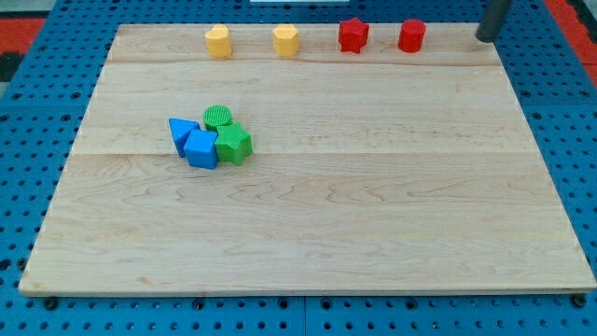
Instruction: Push the red star into the yellow hexagon
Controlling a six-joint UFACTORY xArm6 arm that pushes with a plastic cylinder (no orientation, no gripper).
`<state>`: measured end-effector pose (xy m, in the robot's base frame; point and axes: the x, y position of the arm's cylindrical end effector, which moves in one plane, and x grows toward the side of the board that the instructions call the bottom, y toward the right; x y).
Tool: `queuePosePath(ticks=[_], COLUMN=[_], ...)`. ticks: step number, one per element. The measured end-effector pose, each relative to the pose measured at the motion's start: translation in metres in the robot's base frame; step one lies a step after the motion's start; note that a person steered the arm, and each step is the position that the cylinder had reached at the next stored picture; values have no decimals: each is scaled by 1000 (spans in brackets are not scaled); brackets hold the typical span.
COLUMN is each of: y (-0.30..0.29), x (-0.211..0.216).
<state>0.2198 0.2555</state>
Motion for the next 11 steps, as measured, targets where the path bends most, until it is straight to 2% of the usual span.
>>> queuePosePath(ticks=[1, 2, 4, 5, 7, 9, 10, 11], y=[-70, -110, -74, -103, -227, -252, -236, -264], x=[5, 5, 0, -18, -17, -1, 15, 38])
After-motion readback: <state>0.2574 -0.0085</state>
